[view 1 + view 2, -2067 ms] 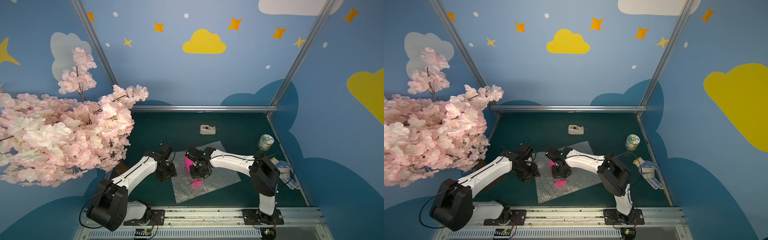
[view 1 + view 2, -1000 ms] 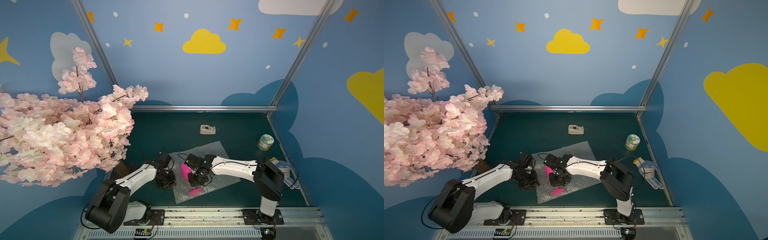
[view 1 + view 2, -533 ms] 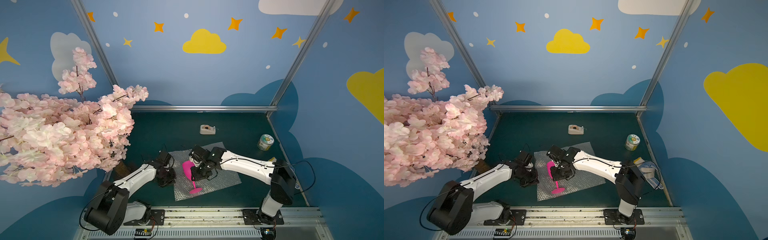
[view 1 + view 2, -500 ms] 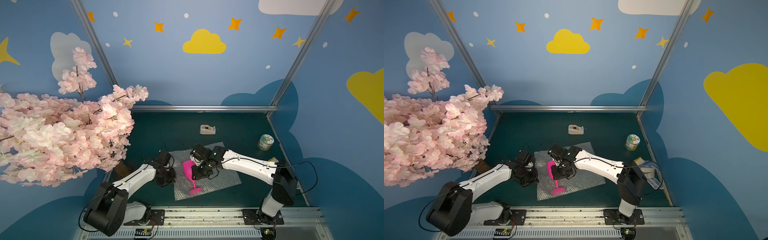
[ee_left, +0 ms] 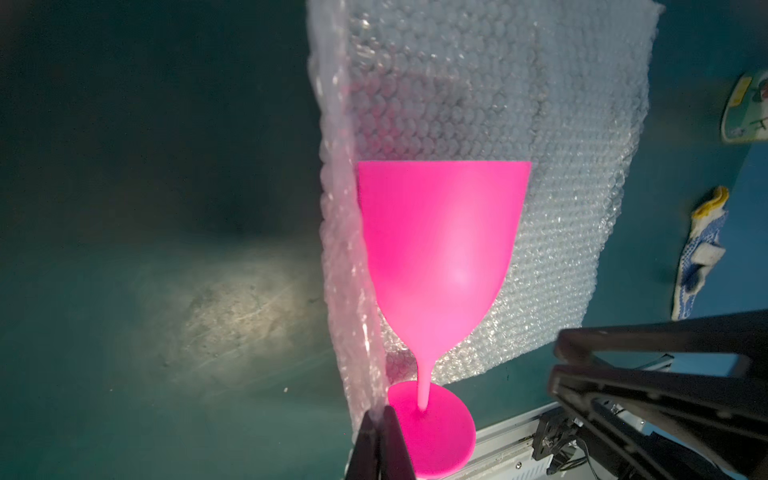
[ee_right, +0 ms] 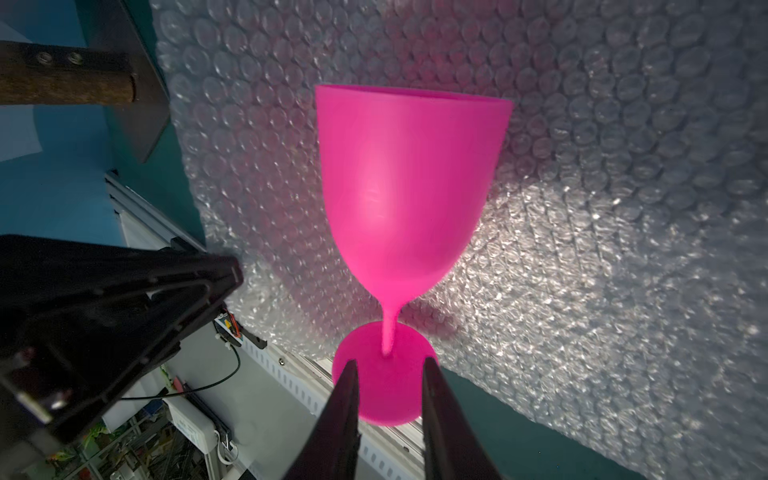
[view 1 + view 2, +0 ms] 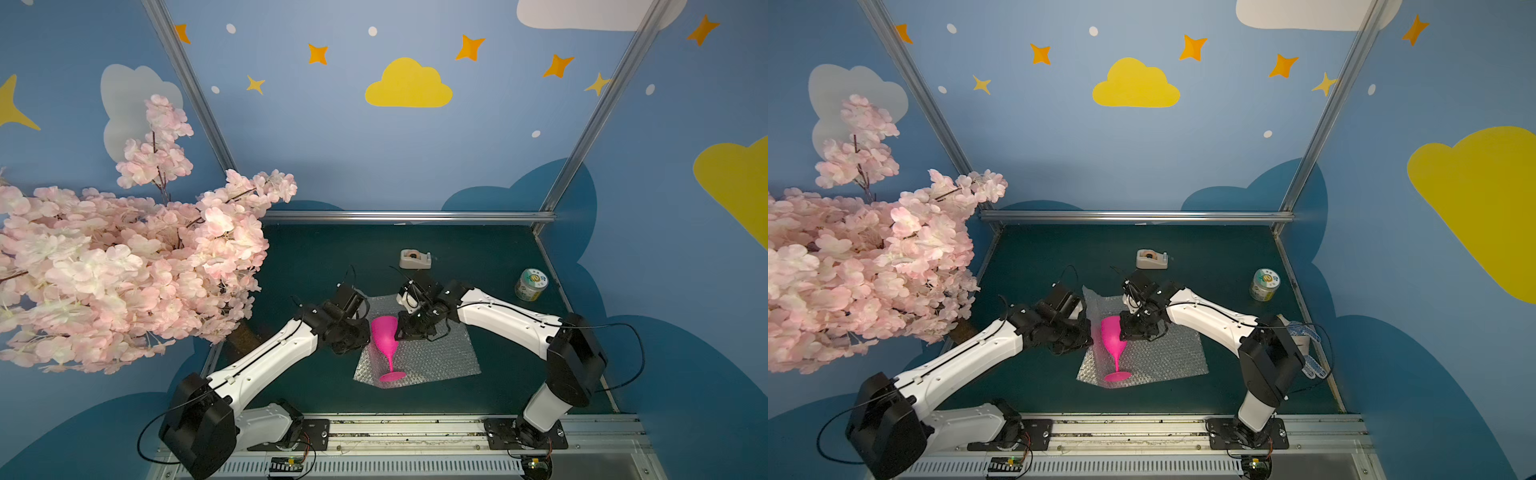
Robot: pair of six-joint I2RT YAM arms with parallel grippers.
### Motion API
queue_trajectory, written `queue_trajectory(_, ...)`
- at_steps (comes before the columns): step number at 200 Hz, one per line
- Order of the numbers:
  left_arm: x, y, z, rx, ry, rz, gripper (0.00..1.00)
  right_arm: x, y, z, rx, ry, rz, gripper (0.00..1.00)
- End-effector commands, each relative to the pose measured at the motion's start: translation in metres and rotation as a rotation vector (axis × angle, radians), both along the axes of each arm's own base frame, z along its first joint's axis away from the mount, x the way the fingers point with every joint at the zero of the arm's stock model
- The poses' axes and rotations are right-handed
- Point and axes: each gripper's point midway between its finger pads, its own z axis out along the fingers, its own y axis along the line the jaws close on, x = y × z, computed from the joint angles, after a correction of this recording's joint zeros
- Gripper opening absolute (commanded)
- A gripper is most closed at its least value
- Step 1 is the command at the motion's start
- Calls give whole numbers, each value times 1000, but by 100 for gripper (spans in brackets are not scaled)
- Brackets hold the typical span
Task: Wrap wine glasses in bubble wrap
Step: Wrap the wine glass in bubble wrap.
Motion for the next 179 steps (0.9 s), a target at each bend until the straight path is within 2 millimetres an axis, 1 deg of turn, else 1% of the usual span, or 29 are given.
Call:
queue_trajectory(1, 0, -13, 3, 48, 5, -29, 3, -1, 2, 1, 70, 41, -28, 27)
queue_trajectory(28, 4, -34, 4, 39, 46, -27, 3, -9, -2, 11, 152, 26, -14, 32)
queue_trajectory(49, 9, -53, 8, 26, 55, -40, 3, -22, -10, 6, 200, 48, -21, 37)
queue_trajectory(58, 11, -61, 9, 25, 59, -57, 3, -26, -12, 7, 236, 59, -30, 38)
queue_trajectory(81, 13, -76, 8, 25, 85, -77, 3, -34, -13, 18, 332, 40, -23, 41)
queue_trajectory(98, 15, -84, 5, 18, 106, -70, 3, -36, -15, 21, 346, 20, -8, 41)
queue_trajectory(113, 17, -88, 4, 22, 113, -71, 3, -35, -18, 16, 332, 14, -17, 43)
queue_trajectory(144, 18, -93, 5, 24, 115, -81, 3, -29, -12, 15, 343, 16, -39, 48)
queue_trajectory(160, 17, -96, 4, 26, 116, -84, 3, -27, -15, 5, 304, 25, -59, 47)
queue_trajectory(179, 16, -97, 3, 26, 122, -83, 3, -25, -15, -5, 282, 42, -64, 43)
